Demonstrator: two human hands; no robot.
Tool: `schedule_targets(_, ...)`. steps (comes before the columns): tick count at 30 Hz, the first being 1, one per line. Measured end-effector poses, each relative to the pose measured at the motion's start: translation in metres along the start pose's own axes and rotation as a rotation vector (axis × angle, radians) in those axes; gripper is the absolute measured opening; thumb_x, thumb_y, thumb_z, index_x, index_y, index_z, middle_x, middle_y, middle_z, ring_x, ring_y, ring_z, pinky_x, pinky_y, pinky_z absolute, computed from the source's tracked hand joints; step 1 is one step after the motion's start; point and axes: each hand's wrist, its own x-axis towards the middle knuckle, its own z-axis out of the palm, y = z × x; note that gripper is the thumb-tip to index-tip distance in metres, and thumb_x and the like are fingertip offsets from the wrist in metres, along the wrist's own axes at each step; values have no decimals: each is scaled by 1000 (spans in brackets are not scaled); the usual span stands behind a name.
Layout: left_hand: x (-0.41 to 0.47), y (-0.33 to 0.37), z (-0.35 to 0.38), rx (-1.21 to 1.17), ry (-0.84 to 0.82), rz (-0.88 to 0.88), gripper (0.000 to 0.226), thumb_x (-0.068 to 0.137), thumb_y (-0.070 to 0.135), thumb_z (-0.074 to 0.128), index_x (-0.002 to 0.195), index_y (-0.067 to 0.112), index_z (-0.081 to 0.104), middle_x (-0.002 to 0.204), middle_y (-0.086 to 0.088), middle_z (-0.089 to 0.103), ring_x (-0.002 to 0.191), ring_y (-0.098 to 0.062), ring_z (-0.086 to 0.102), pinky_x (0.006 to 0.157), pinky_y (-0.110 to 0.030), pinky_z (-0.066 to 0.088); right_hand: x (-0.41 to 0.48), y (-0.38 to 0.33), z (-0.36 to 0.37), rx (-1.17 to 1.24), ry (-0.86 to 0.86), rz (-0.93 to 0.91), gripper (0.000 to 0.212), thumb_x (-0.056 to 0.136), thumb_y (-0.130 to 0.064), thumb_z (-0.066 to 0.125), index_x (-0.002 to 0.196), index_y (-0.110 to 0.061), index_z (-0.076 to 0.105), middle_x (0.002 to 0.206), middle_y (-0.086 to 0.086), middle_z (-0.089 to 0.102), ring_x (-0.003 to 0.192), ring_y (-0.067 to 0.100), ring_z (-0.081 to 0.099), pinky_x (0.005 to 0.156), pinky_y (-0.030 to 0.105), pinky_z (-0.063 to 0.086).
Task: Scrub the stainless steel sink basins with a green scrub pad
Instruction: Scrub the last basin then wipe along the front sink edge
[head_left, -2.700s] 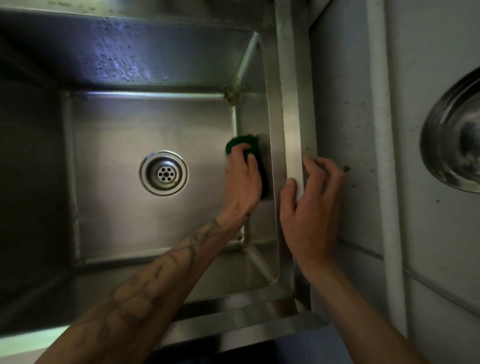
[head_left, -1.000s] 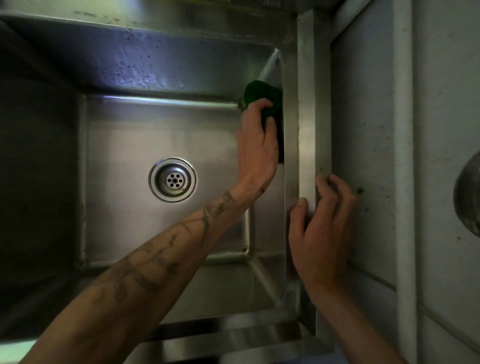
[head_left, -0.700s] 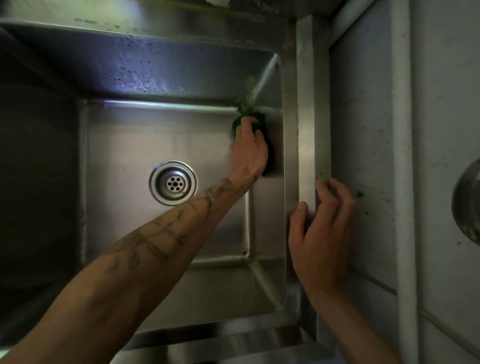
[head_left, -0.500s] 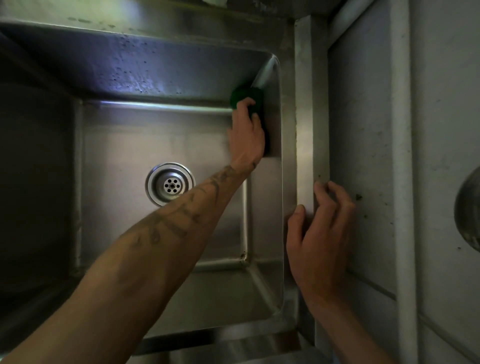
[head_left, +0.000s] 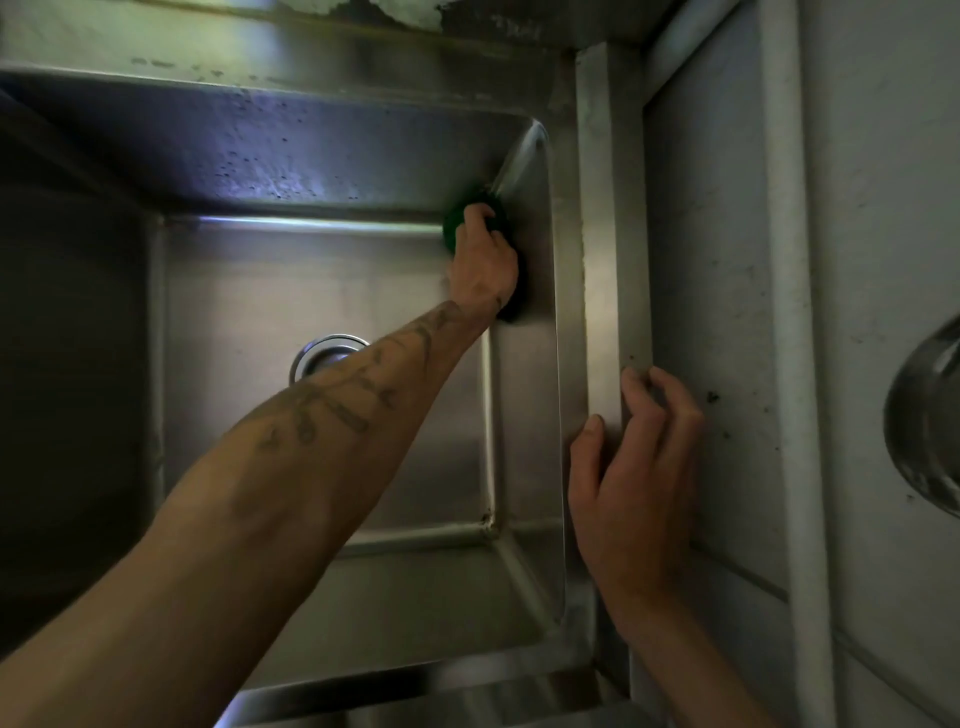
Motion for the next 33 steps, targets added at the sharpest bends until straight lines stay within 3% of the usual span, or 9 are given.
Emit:
schedule_targets(5,-17,-5,2,-26,81,241,31,112,5,40,140,2,51,141,-17,57,126,-34,57,111,-52,44,0,0,0,-11,-12,0,46,103,-24,53,145,-6,49,151,17,40,128,29,54,97,42,56)
schedule_targets(12,2,-8,-3,84,-96,-36,37,113,13,38,150,14,43,144,-16,56,127,-39,59,111,-51,49,0,0,-2,-10,-4,-4,45,103,-22,56,144,-5,50,150,18,41,127,29,54,95,40,57)
schedule_targets(16,5,-2,-4,14,-98,-112,34,111,9,38,144,12,46,124,-9,55,120,-35,61,93,-38,49,0,0,-1,-4,-4,-9,45,102,-19,58,145,-6,49,150,18,41,128,31,53,95,45,57)
schedule_targets(21,-15,0,-6,-81,29,143,29,112,6,40,138,4,52,130,-15,60,114,-31,62,101,-43,53,0,2,2,2,-6,2,46,103,-26,52,144,-7,48,151,16,38,127,29,54,94,44,58)
schedule_targets(24,-30,6,-6,-181,133,349,28,109,3,44,135,2,54,123,-5,58,97,0,58,89,-21,50,0,3,3,6,-3,4,46,103,-27,51,145,-8,47,152,15,38,126,29,54,92,45,59)
schedule_targets(25,-32,8,-6,-191,150,378,28,109,3,44,135,2,54,123,-5,58,96,4,56,87,-17,48,-1,3,3,4,-2,-1,46,103,-28,51,145,-9,47,152,15,38,126,29,54,91,44,59)
schedule_targets(29,-29,20,-9,-146,86,209,30,112,4,41,140,2,51,137,-18,58,117,-31,60,106,-46,50,-1,4,4,5,8,-6,47,104,-28,51,146,-9,46,151,15,38,127,29,54,91,44,58)
schedule_targets(31,-30,23,-13,-117,63,194,30,112,4,40,139,1,51,133,-19,59,115,-34,61,104,-52,50,-1,3,4,7,11,-4,46,104,-28,52,146,-9,46,151,15,39,127,28,54,91,43,58)
schedule_targets(33,-44,26,-20,-106,52,322,28,111,2,41,137,-1,51,126,-16,59,109,-30,62,99,-54,52,-1,4,4,4,11,-8,46,104,-27,53,146,-9,47,151,15,39,126,28,54,91,43,58)
